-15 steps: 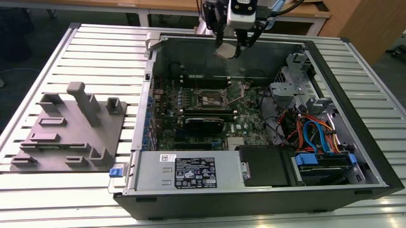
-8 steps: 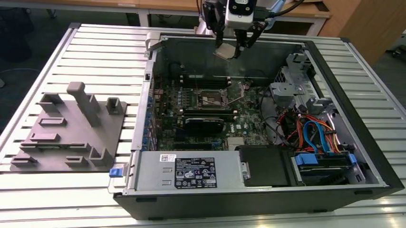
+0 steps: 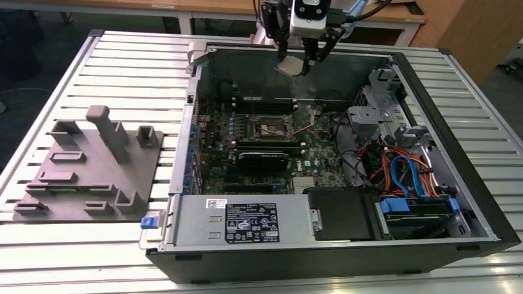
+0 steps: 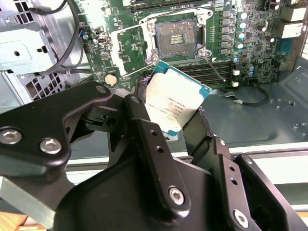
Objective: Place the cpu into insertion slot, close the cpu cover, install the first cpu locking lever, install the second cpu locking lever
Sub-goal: 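Place the cpu into insertion slot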
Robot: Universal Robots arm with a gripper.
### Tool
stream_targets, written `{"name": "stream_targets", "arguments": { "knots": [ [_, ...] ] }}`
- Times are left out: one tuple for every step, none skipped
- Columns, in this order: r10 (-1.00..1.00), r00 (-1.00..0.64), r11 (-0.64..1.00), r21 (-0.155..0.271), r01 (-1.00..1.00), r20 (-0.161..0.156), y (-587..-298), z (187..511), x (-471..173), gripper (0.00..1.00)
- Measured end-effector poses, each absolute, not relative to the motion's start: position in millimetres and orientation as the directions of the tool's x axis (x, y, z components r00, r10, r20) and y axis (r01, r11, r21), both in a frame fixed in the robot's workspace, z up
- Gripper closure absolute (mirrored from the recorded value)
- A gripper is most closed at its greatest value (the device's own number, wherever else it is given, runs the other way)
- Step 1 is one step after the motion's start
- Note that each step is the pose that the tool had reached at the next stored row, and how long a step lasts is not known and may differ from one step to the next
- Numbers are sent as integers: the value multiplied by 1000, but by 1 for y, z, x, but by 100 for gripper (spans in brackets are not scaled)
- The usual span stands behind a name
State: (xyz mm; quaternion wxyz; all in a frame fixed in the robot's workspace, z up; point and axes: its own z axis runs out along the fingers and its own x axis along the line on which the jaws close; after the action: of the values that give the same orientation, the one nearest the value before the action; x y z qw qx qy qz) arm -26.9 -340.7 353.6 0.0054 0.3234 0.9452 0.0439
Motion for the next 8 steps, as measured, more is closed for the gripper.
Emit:
{"name": "stream_targets", "arguments": {
  "knots": [
    [612, -791, 787, 86, 611, 18, -341, 354, -27, 46],
    [613, -790, 786, 86, 612, 18, -341, 354, -27, 46],
    [615, -789, 785, 86, 614, 18, -341, 354, -27, 46],
    [618, -786, 782, 86, 617, 18, -341, 354, -27, 46],
    [623, -782, 778, 86, 622, 18, -341, 354, -27, 46],
    [629, -777, 773, 86, 628, 18, -341, 354, -27, 46],
    [638, -770, 766, 87, 637, 18, -341, 353, -27, 46],
    [648, -762, 758, 86, 647, 18, -341, 353, -27, 46]
  ]
}}
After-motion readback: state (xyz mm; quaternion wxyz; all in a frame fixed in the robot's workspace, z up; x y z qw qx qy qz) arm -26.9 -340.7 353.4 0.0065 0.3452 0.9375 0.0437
